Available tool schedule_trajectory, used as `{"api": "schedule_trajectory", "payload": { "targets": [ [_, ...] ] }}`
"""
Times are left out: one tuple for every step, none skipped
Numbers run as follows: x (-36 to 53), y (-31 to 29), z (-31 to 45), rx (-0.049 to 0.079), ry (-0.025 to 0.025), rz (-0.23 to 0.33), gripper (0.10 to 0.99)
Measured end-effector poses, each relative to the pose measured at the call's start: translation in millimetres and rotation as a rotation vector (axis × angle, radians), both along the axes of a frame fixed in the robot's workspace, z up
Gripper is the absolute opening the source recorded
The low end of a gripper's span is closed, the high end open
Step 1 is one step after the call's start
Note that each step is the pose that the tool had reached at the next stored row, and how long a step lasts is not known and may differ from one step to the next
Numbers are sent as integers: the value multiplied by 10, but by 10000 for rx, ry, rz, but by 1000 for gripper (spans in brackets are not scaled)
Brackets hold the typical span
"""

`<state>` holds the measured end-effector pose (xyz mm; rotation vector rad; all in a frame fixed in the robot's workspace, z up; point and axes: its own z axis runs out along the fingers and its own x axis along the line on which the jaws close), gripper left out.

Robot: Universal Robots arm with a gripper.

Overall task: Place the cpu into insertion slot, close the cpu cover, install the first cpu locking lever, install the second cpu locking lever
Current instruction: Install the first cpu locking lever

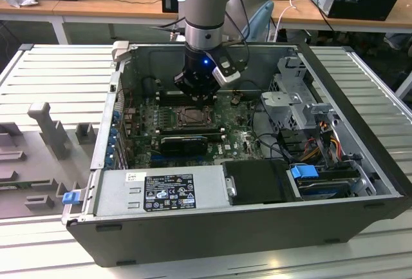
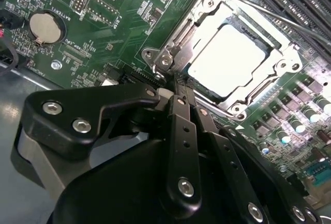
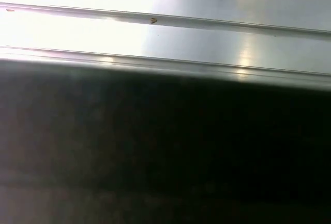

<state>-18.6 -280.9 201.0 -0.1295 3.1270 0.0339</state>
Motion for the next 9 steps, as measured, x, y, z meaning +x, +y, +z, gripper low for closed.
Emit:
{"api": "schedule_trajectory", "payload": {
  "targets": [
    [1, 0, -1, 37, -2, 0, 106],
    [1, 1, -2, 88, -3, -1, 106],
    [1, 1, -2, 109, -2, -1, 106],
    [1, 1, -2, 112, -2, -3, 106],
    [0, 1, 2, 113, -2, -3, 106],
    [0, 0, 11, 114, -2, -1, 106],
    [0, 1, 21, 116, -2, -2, 106],
    [0, 0, 37, 106, 0, -1, 106],
    [1, 1, 56, 105, 0, -1, 106]
  ]
}}
